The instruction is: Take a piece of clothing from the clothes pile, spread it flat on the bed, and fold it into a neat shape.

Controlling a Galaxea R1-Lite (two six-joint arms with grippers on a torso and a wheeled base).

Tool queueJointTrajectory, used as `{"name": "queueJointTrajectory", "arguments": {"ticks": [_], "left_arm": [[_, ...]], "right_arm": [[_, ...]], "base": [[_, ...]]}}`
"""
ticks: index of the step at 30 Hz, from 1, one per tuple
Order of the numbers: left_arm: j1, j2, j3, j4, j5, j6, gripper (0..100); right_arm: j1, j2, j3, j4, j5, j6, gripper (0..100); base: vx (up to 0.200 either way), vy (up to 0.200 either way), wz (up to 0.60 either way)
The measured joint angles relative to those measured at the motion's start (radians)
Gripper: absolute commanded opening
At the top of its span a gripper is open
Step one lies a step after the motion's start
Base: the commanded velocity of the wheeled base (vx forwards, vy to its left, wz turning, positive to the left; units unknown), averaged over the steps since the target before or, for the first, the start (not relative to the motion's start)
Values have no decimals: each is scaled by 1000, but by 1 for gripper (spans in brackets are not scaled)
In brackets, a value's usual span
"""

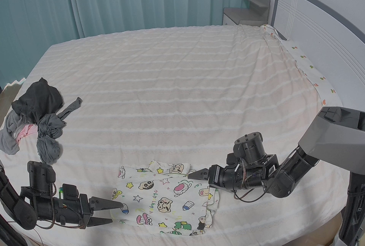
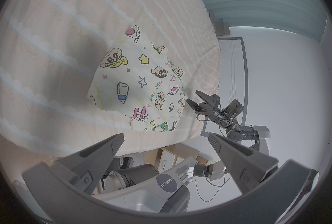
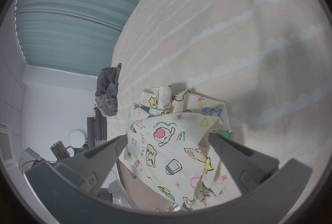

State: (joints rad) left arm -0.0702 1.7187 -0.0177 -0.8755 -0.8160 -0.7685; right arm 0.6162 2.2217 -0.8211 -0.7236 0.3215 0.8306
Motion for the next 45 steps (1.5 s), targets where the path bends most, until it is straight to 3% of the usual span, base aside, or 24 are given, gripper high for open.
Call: {"name": "queueJointTrajectory", "arguments": {"ticks": [19,26,30,44,45], "left_arm": [[8,4,0,0,0,2,100],[8,4,0,0,0,2,100],[10,4,0,0,0,2,100],[9,5,0,0,0,2,100],[9,5,0,0,0,2,100]], "right_arm": [[-7,-39,71,64,-46,-5,0],[-20,-66,113,66,-83,-55,0],[-26,-62,112,77,-123,-84,0],[-63,-56,38,94,-129,-110,0],[-65,-53,18,124,-129,-110,100]], "base": [[0,0,0],[0,0,0],[0,0,0],[0,0,0],[0,0,0]]}}
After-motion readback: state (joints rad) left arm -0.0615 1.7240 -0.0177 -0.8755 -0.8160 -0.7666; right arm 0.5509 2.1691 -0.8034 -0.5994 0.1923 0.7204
